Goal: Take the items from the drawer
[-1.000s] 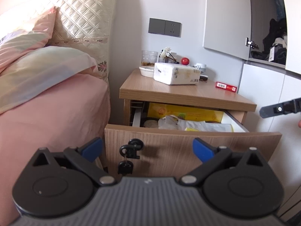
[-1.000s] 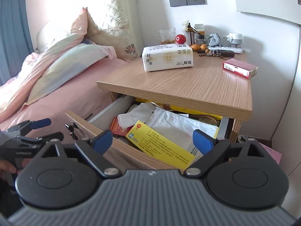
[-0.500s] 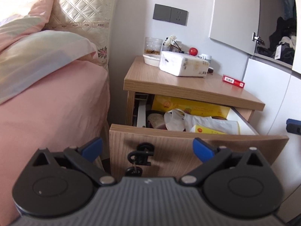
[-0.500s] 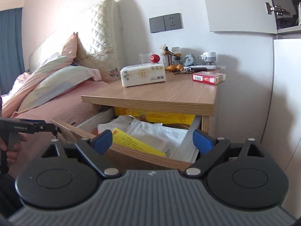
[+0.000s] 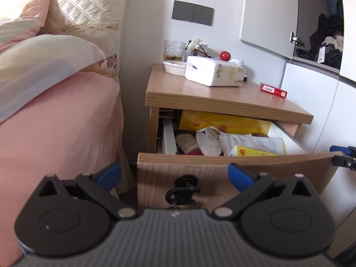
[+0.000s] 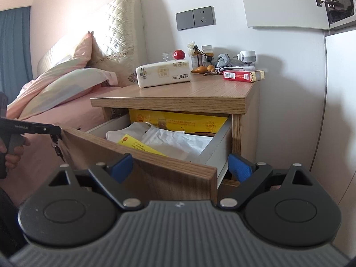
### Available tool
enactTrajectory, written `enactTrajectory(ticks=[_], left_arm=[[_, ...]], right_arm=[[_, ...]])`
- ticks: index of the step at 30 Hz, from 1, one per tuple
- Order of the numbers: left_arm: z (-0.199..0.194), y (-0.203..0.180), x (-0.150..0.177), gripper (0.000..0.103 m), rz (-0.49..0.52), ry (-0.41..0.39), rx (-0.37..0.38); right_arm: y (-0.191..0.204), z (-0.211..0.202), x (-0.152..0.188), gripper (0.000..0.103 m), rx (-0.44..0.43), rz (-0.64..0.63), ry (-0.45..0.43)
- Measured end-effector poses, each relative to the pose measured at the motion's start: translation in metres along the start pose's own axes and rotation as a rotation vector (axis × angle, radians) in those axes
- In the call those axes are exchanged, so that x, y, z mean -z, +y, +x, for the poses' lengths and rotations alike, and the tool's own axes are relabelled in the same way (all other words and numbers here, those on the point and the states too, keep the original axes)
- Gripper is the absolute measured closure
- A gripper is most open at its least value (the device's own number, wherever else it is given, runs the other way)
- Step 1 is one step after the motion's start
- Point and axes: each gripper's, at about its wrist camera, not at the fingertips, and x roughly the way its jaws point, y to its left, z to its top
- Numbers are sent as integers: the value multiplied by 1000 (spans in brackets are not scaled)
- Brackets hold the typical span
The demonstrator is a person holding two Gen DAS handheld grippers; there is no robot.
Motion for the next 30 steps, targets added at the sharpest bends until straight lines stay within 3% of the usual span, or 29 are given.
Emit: enactTrajectory(ticks=[5, 10, 21, 30], left_arm=[[4, 13, 0, 0, -19, -6, 62], [7, 13, 0, 0, 0, -16, 109], [17, 14, 1, 0, 2, -19, 205], [17, 11, 0, 0, 29, -9, 207]], right_arm=[[-2, 9, 6, 9, -40, 27, 14], [1, 9, 5, 9, -86, 49, -28], [1, 9, 7, 6, -95, 103, -57], [-3, 6, 9, 4, -133, 137, -71]])
